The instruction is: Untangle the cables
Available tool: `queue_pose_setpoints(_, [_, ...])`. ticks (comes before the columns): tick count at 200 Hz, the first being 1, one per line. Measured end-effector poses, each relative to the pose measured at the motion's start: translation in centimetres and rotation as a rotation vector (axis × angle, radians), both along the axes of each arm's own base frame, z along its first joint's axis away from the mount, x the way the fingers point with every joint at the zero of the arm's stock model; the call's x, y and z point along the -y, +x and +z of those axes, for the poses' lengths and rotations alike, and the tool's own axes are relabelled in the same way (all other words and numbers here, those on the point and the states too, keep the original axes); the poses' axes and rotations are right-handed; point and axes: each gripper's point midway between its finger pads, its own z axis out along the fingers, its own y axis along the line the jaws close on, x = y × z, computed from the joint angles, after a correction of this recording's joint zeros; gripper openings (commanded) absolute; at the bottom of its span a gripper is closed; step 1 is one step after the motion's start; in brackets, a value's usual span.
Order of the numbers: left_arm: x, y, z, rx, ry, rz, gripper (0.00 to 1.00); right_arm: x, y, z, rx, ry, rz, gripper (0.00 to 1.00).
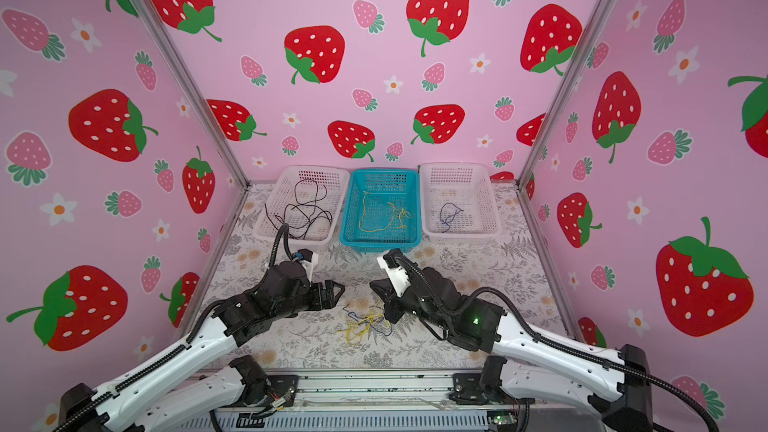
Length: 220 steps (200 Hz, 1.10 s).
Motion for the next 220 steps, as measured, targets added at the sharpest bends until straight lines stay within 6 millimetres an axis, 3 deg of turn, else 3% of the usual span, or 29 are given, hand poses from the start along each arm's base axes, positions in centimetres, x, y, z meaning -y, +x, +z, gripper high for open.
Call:
queue_pose_setpoints(27, [1.0, -0.4, -0.1, 0.002, -0.045, -0.037, 0.86, 0.3, 0.7, 4.1, 0.071, 0.035, -0.011, 0.0])
queue_pose_setpoints(49, [2.3, -0.9, 1.0, 0.039, -0.13, -0.089, 0.85, 0.7, 1.2, 7.7, 0.127, 0.085, -0.023, 0.0])
queue_pose_setpoints(72, [3.4, -1.5, 2.0, 0.081, -0.219, -0.145, 0.82, 1.2, 1.7, 9.8, 0.159, 0.116, -0.041, 0.0])
queue_pose_setpoints(138, [5.5, -3.6, 3.7, 0.175, -0.453, -0.281, 0.84, 2.1, 3.5, 10.4, 0.161, 0.137, -0.082, 0.0])
queue_pose_setpoints(164, [6.0, -4.3, 4.1, 0.185, -0.491, -0.323, 0.8, 2.3, 3.9, 10.5, 0.153, 0.147, -0.092, 0.0])
queue_pose_setpoints(220, [6.8, -5.8, 4.6, 0.206, -0.513, -0.392, 0.84, 2.5, 4.4, 10.9, 0.146, 0.166, -0.106, 0.0])
